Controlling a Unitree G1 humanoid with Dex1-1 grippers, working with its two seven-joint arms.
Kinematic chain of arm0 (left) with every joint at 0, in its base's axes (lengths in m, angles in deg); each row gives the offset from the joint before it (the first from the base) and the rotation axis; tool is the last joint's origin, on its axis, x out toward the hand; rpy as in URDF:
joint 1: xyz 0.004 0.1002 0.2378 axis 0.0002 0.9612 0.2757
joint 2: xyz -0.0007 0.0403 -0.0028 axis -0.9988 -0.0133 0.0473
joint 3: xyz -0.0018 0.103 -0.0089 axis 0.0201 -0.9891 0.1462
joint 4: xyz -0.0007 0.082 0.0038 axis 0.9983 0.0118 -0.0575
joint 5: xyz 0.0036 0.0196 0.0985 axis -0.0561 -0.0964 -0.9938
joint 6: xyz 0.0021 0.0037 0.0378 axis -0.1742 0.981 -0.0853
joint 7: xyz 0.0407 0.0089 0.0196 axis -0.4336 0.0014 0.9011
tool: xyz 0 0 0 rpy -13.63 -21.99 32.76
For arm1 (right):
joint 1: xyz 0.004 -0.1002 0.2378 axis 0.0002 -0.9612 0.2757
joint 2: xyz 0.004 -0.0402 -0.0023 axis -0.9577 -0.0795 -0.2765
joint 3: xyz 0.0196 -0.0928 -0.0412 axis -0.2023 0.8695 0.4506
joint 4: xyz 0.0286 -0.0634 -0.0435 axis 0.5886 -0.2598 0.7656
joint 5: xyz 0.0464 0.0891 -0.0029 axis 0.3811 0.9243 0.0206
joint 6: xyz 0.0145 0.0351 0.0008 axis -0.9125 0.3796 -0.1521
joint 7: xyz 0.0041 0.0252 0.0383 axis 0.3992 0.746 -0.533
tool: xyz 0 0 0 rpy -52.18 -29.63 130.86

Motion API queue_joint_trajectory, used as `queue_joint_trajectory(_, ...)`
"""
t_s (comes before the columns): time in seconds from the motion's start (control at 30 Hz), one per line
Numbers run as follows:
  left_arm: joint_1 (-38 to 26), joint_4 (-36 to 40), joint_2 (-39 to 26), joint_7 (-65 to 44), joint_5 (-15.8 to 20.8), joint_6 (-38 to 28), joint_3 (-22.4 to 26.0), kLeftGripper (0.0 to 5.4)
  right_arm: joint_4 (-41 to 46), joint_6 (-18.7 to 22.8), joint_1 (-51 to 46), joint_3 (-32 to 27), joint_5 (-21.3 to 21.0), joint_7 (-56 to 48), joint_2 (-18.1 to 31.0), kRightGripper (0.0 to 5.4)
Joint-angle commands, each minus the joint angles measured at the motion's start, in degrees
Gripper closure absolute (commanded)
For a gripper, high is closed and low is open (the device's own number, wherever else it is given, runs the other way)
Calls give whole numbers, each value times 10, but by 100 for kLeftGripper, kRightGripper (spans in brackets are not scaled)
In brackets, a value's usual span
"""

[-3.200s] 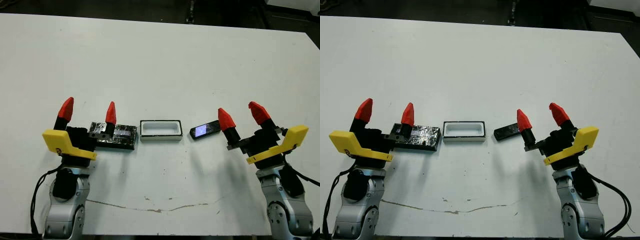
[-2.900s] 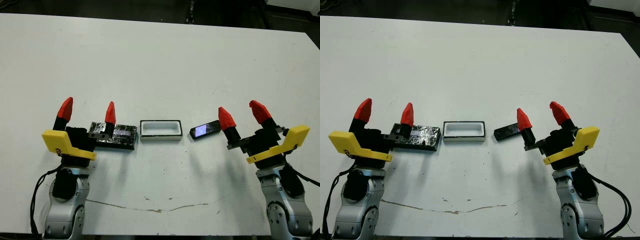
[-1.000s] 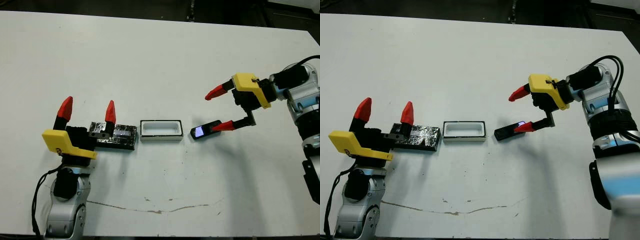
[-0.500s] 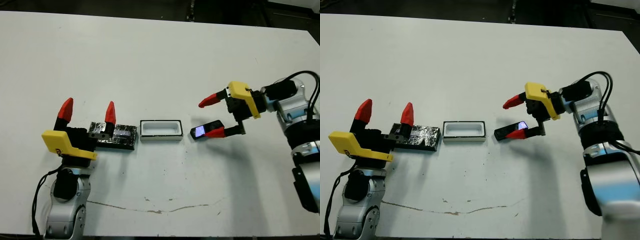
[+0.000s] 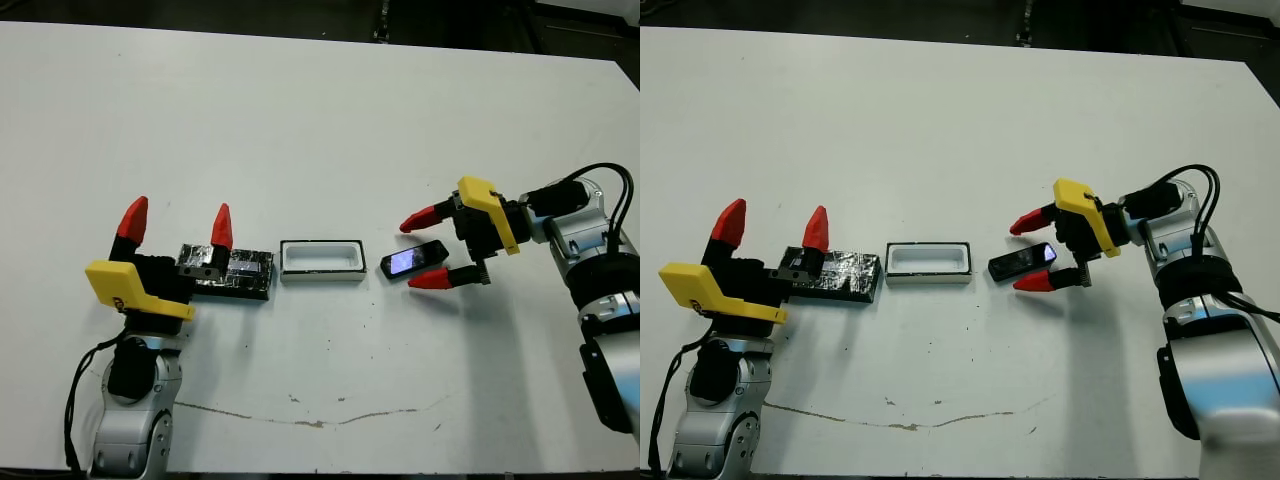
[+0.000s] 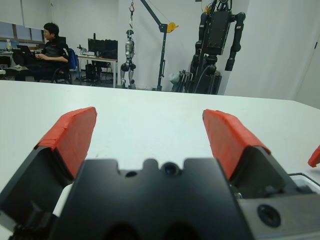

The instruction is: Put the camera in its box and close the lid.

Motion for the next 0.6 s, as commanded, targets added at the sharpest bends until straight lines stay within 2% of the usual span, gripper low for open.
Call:
queue_joint_trajectory(0.03,9,1,0,1,-4,6,-1,1,6,17,-10,6,-12,3,8,0)
queue_joint_trajectory(0.1,9,-1,-1,-3,-1,4,0,1,13,20,-14,7,-15,9,7,0)
queue_joint_trajectory(0.27,10,1,0,-3,2,7,0,1,28,68,-20,8,-15,20,6,0)
queue_joint_trajectory(0.47,11,0,0,-5,4,5,0,0,63,108,-35,11,-19,46,8,77)
queue_joint_trajectory(0.6,10,-1,-1,-3,-2,4,1,0,78,93,-48,9,-15,61,8,133)
